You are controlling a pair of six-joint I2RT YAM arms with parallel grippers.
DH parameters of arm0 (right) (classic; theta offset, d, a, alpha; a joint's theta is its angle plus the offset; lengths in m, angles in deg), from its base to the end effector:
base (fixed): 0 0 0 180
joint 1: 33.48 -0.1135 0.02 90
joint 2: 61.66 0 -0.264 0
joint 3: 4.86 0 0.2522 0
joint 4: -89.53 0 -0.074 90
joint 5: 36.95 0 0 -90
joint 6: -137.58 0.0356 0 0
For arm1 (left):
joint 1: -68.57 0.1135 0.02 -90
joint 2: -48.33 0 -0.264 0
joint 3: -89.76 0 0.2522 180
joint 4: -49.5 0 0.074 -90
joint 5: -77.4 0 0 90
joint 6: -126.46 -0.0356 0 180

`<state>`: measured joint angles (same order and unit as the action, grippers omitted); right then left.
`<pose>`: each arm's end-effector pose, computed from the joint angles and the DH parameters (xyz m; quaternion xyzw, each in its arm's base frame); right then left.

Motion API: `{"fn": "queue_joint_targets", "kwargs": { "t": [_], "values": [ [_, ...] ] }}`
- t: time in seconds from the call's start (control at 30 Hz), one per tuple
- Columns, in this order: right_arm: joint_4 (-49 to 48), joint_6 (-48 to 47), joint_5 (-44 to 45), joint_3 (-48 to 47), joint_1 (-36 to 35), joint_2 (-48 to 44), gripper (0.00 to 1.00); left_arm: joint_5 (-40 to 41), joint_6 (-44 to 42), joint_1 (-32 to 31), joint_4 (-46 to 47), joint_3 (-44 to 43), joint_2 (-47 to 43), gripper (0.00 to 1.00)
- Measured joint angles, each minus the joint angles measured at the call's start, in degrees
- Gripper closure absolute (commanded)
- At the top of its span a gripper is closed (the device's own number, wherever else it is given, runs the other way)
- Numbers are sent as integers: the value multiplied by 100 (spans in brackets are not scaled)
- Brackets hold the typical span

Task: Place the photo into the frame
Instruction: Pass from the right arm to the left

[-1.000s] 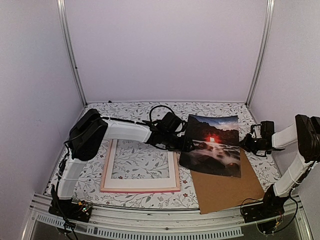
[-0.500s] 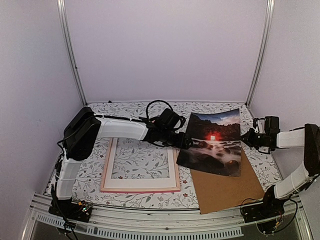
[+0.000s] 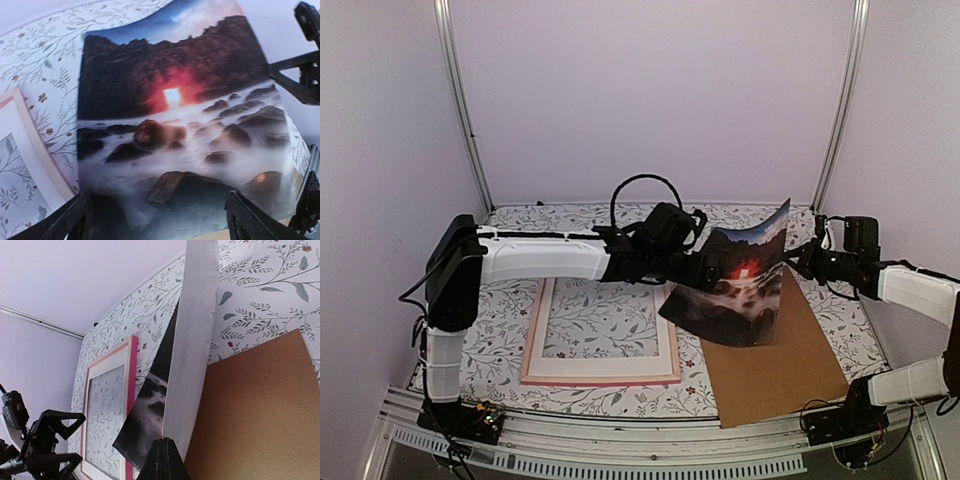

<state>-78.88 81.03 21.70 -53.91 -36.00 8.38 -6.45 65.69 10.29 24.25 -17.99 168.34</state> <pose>0.2523 0.0296 0.2151 0.1001 0.8485 0.3682 0.3667 0.2584 -0.4108 0.2219 0.2017 0.8729 -0.2706 0.3522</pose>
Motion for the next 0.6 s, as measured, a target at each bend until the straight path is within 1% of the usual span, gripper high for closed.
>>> {"fn": "queue_joint_targets", "kwargs": {
  "t": [0.07,0.17,0.3,0.43,0.6],
  "values": [
    [-2,229,101,-2,-256,-136,100,101,-63,-221,-39,-190,-7,0],
    [0,575,282,-35,-627,-299,100,212,-136,-564,-136,-533,-7,0],
    [0,887,588,-144,-986,-415,100,225,-190,-872,-188,-898,2,0],
    [2,1082,846,-238,-1217,-439,100,225,-232,-968,-313,-1279,133,1],
    [2,1202,1012,-293,-1384,-439,100,229,-280,-997,-461,-1751,520,3]
  ]
}}
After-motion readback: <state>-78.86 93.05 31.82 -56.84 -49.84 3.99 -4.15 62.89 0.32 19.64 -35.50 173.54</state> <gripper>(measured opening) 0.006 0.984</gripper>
